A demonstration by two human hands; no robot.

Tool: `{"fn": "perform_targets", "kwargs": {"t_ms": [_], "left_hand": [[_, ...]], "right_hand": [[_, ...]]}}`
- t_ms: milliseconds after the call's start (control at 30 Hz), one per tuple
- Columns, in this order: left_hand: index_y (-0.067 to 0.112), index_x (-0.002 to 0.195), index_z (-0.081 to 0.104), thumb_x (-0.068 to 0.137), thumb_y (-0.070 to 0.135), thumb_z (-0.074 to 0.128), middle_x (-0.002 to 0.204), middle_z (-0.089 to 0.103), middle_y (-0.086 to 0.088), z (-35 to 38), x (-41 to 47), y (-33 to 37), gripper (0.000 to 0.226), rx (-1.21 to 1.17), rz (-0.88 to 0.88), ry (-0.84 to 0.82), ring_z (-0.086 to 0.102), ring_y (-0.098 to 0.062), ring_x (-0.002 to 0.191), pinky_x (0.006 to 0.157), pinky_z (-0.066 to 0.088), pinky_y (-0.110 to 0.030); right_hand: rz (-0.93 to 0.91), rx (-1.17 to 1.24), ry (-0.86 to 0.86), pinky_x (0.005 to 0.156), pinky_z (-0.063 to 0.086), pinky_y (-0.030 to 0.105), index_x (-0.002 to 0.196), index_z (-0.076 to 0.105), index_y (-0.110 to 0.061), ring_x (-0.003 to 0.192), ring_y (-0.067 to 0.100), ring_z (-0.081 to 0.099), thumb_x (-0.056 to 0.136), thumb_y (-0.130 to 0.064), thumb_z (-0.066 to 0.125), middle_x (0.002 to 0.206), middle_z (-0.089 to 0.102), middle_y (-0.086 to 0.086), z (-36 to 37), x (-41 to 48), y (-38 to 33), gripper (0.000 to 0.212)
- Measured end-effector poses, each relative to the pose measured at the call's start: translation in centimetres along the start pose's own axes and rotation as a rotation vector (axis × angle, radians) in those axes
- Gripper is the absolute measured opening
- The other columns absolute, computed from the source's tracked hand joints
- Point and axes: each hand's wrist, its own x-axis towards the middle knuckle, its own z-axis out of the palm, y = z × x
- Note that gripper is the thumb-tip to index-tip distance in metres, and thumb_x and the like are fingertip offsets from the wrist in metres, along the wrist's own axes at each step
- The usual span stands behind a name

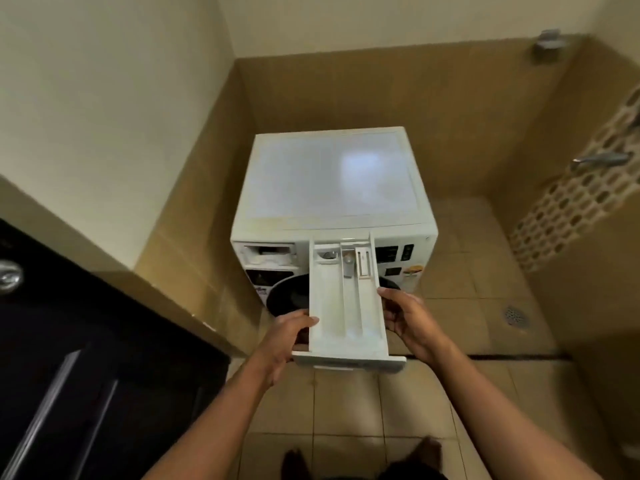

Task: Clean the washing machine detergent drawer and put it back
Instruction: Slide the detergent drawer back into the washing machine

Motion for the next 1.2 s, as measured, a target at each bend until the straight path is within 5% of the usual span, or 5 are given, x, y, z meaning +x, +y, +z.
{"fn": "perform_targets", "kwargs": {"t_ms": [333, 467, 700, 933, 1200], "left_hand": [[0.011, 0.113, 0.076, 0.1, 0.037, 0.058, 0.106, 0.079, -0.013, -12.8, 1.3, -4.0, 0.034, 0.008, -0.117, 0.021, 0.072, -0.026, 0.092, 0.081, 0.051, -0.037], [0.023, 0.121, 0.075, 0.082, 0.064, 0.063, 0.128, 0.073, -0.006, -16.2, 4.2, -6.2, 0.059, 0.078, -0.202, 0.056, 0.062, -0.031, 0.124, 0.111, 0.045, -0.051], [0.016, 0.129, 0.069, 0.109, 0.03, 0.047, 0.127, 0.067, 0.003, -17.7, 6.0, -4.8, 0.032, 0.101, -0.218, 0.069, 0.059, -0.019, 0.121, 0.102, 0.044, -0.035], [0.019, 0.124, 0.072, 0.106, 0.035, 0.053, 0.122, 0.074, -0.005, -19.9, 11.0, -5.2, 0.031, 0.125, -0.251, 0.044, 0.067, -0.028, 0.115, 0.11, 0.05, -0.05], [0.014, 0.144, 0.059, 0.11, 0.034, 0.047, 0.141, 0.063, -0.01, -21.4, 14.4, -3.3, 0.042, 0.206, -0.273, 0.005, 0.058, -0.032, 0.13, 0.105, 0.044, -0.04]], "right_hand": [[0.092, -0.198, 0.049, 0.086, 0.057, 0.046, 0.113, 0.077, -0.013, 0.097, 0.029, 0.07, 0.099, -0.017, 0.059, 0.106, 0.077, 0.007, 13.0, 1.5, 6.4, 0.023], [0.115, -0.254, 0.073, 0.102, 0.056, 0.049, 0.114, 0.077, -0.01, 0.114, 0.031, 0.071, 0.101, -0.012, 0.06, 0.112, 0.078, 0.007, 15.1, 3.7, 8.9, 0.021], [0.119, -0.22, 0.074, 0.08, 0.057, 0.023, 0.115, 0.076, -0.01, 0.104, 0.016, 0.074, 0.104, -0.005, 0.055, 0.111, 0.079, 0.003, 18.0, 6.4, 10.8, 0.023], [0.147, -0.194, 0.157, 0.09, 0.058, 0.031, 0.118, 0.074, -0.006, 0.11, 0.021, 0.073, 0.105, -0.005, 0.053, 0.113, 0.078, 0.004, 19.1, 10.1, 12.1, 0.025], [0.134, -0.217, 0.226, 0.088, 0.059, 0.027, 0.121, 0.072, -0.004, 0.109, 0.017, 0.072, 0.105, -0.01, 0.055, 0.116, 0.076, 0.005, 20.9, 12.9, 12.0, 0.024]]}}
